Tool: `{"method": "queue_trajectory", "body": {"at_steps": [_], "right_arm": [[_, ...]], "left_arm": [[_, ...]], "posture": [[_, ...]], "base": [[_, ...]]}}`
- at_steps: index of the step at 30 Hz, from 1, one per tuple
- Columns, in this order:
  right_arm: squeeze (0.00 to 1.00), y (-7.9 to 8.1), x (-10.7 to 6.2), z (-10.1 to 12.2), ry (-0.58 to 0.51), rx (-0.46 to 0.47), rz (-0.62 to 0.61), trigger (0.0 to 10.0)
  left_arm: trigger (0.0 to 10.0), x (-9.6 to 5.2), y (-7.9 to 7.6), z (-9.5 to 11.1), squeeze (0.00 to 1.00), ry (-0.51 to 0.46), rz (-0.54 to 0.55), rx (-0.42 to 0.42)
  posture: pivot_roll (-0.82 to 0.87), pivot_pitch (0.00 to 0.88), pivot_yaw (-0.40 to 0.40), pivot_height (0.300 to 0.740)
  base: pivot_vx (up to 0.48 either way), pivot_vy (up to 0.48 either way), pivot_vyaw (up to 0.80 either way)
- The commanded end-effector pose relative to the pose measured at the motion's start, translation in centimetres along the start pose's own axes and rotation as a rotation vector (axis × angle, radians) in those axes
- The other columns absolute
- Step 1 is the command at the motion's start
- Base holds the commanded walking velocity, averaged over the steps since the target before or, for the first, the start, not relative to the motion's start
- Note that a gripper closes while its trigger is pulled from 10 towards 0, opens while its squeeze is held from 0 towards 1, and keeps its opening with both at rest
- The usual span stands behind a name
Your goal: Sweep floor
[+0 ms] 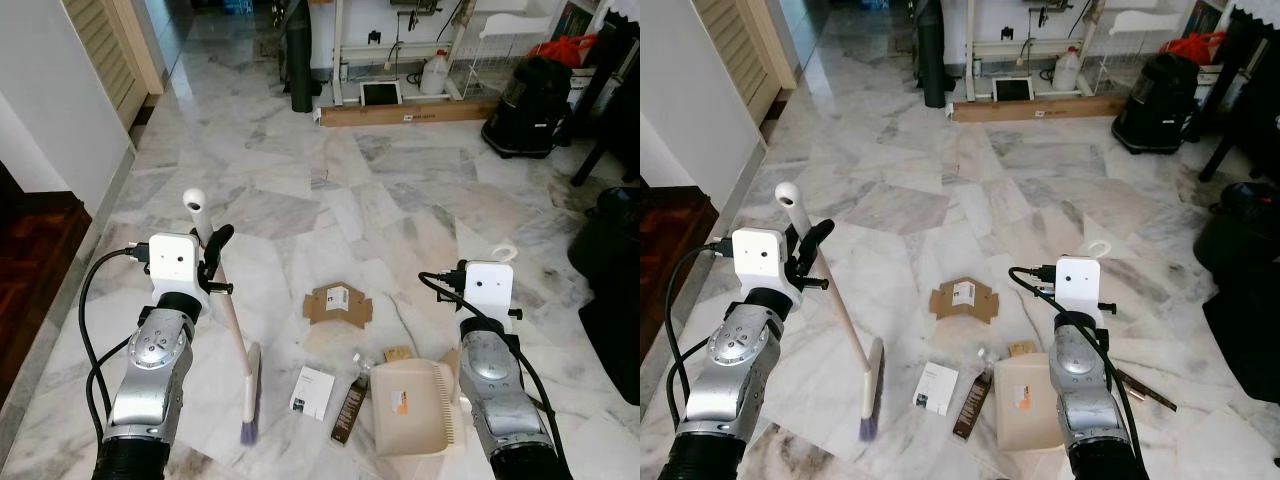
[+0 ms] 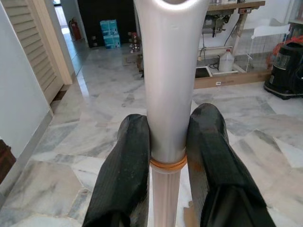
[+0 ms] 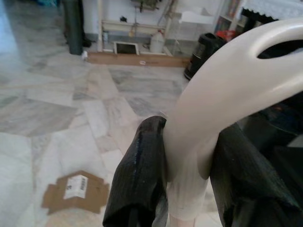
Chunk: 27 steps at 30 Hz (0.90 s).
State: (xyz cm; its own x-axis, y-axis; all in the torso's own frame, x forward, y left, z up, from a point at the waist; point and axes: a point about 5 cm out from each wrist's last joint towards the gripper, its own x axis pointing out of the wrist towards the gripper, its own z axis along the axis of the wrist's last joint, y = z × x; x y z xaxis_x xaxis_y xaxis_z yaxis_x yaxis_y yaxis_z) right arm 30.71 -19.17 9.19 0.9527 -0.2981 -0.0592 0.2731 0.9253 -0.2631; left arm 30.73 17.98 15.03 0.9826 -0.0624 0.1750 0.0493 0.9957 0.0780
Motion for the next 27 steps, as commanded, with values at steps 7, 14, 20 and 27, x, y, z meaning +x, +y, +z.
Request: {"method": "queue_trajectory", "body": {"at_steps": [7,14,20,27], "right_arm": [[0.00,-0.3,-0.5,-1.3,0.081,-0.053,-0.009,10.0],[0.00,0.0,-0.3,-1.4,0.106,-0.062,0.006,10.0],[0.00,0.7,-0.7,-0.9,0.111,-0.025,0.093,10.0],[0.00,0.3,-0.8,0.2,0.034,0.011,0.085,10.0]], "left_arm": [[10.0,0.4,0.6,0.8,0.00,-0.046,0.011,0.021],[10.0,0.5,0.7,1.0,0.00,-0.052,0.012,0.024],[10.0,0.5,0.7,1.2,0.00,-0.064,0.006,0.019],[10.0,0.8,0.4,1.3,0.00,-0.071,-0.004,0.012]], "posture": [[-0.11,0.123,0.012,0.740],[-0.11,0.125,0.009,0.740],[-0.11,0.118,0.007,0.740],[-0.12,0.107,0.006,0.740]], "base": [[0.000,0.000,0.00],[0.000,0.000,0.00],[0.000,0.000,0.00],[0.000,0.000,0.00]]}}
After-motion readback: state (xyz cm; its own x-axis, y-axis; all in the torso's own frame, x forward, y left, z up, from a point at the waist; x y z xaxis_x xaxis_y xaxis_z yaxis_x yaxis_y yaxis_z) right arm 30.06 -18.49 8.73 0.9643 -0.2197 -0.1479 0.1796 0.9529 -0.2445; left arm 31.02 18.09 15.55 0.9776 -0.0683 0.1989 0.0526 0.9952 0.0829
